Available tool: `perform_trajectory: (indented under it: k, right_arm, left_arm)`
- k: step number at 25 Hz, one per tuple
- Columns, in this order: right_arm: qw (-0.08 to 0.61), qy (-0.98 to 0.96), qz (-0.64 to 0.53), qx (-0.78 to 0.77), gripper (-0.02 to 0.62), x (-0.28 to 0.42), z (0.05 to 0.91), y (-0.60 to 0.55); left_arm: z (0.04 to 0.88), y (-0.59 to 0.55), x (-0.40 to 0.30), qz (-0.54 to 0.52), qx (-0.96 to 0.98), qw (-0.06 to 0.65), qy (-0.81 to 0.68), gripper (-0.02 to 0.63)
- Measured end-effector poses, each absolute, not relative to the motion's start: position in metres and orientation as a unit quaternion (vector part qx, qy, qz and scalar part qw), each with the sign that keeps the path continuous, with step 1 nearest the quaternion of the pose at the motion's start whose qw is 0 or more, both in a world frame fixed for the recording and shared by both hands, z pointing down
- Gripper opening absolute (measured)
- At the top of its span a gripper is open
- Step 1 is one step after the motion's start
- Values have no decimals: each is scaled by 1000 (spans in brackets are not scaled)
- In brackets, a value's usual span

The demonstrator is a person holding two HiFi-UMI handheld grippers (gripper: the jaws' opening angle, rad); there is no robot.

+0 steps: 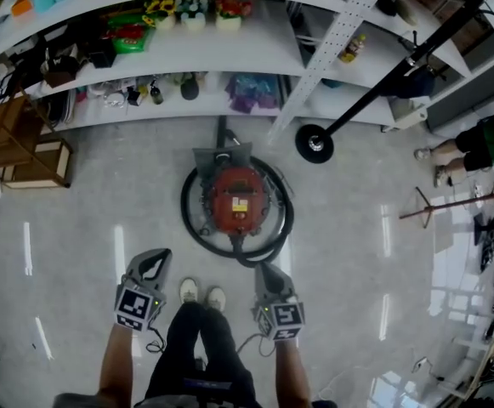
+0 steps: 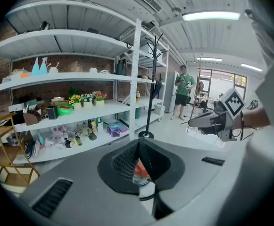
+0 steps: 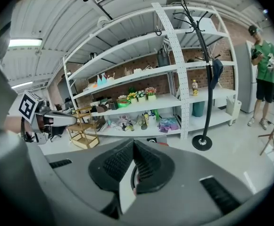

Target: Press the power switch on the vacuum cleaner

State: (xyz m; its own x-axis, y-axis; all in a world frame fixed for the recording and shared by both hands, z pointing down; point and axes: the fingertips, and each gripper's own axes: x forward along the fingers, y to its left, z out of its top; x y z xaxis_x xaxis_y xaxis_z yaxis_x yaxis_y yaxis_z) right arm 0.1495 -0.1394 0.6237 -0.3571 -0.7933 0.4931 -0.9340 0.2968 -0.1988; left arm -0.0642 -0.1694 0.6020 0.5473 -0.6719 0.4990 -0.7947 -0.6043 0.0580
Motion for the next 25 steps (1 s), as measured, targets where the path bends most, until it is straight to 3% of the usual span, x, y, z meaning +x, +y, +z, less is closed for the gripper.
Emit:
perform_trajectory:
  k: [25]
  right_arm:
    - [181, -779, 272, 535, 12, 139, 769, -184]
  left_arm:
    - [747, -207, -61, 239, 874, 163, -390, 8]
